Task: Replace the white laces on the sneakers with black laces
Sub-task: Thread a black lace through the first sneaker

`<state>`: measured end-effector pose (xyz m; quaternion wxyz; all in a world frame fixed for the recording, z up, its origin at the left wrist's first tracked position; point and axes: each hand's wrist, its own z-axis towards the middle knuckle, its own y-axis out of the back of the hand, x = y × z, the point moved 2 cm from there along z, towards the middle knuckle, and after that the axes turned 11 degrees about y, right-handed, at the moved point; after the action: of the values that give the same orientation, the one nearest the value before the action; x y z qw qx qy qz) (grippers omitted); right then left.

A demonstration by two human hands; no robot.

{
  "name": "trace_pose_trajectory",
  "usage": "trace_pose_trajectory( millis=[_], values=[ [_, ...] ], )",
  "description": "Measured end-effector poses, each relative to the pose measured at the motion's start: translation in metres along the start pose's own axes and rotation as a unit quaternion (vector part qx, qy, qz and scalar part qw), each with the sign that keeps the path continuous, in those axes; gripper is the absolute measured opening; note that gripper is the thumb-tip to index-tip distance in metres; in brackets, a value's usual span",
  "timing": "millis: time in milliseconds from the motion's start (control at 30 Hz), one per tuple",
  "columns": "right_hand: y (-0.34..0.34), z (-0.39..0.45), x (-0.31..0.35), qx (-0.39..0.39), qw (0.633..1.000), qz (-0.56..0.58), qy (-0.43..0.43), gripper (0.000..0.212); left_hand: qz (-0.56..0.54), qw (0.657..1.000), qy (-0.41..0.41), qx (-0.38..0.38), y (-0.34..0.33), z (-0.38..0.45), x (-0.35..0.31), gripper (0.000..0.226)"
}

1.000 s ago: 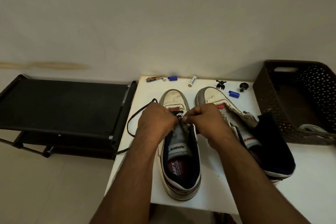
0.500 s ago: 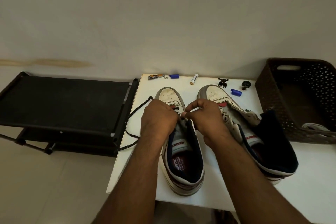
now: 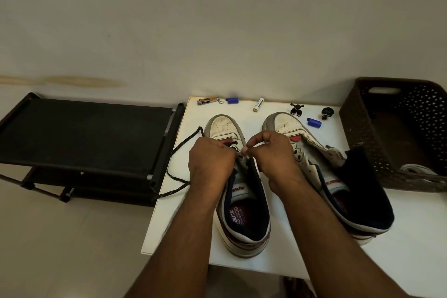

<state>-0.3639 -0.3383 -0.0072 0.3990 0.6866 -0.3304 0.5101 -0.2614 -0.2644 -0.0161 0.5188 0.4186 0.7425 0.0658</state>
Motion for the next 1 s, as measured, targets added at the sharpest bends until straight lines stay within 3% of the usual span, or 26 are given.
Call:
trace_pose_trajectory(
  millis=[133, 267, 433, 533, 600, 667, 733, 767, 833, 900, 967, 1000],
  values=[
    [0.002, -0.001, 0.002, 0.015, 0.999, 0.026, -0.015, 0.014, 0.034, 0.999, -0.001, 0.013, 0.001, 0.001, -0.001, 0.009],
    [0.005, 0.002, -0.001, 0.051, 0.993, 0.086, -0.059, 0.011, 0.095, 0.995, -0.001, 0.038, 0.002, 0.004, -0.003, 0.02],
    [0.009, 0.003, -0.002, 0.122, 0.989, 0.054, -0.062, 0.014, 0.153, 0.987, -0.023, 0.047, 0.004, 0.001, -0.01, 0.017],
    [0.004, 0.0, 0.003, 0.067, 0.997, 0.04, -0.023, 0.021, 0.171, 0.981, -0.078, 0.056, 0.01, -0.005, -0.014, 0.015],
    [0.003, 0.001, 0.011, -0.021, 0.992, 0.128, 0.009, 0.027, 0.178, 0.977, -0.109, 0.051, 0.015, -0.007, -0.016, 0.033],
    [0.012, 0.004, 0.028, -0.091, 0.944, 0.312, 0.051, 0.03, 0.22, 0.968, -0.113, 0.047, 0.019, -0.012, -0.021, 0.042],
    [0.028, 0.007, 0.044, -0.1, 0.889, 0.432, 0.119, 0.03, 0.235, 0.965, -0.102, 0.05, 0.019, -0.016, -0.024, 0.038],
    [0.034, 0.006, 0.05, -0.081, 0.883, 0.439, 0.146, 0.029, 0.234, 0.966, -0.099, 0.053, 0.018, -0.017, -0.025, 0.034],
    [0.035, 0.003, 0.05, -0.021, 0.934, 0.318, 0.163, 0.028, 0.239, 0.965, -0.093, 0.049, 0.016, -0.017, -0.026, 0.03],
    [0.026, 0.001, 0.035, 0.063, 0.984, 0.015, 0.164, 0.025, 0.234, 0.967, -0.085, 0.047, 0.013, -0.015, -0.024, 0.028],
    [0.015, 0.003, 0.015, 0.164, 0.937, -0.259, 0.167, 0.022, 0.218, 0.971, -0.081, 0.051, 0.011, -0.014, -0.023, 0.022],
    [0.012, 0.004, 0.007, 0.195, 0.911, -0.326, 0.163, 0.022, 0.21, 0.973, -0.075, 0.05, 0.01, -0.013, -0.022, 0.02]
  ],
)
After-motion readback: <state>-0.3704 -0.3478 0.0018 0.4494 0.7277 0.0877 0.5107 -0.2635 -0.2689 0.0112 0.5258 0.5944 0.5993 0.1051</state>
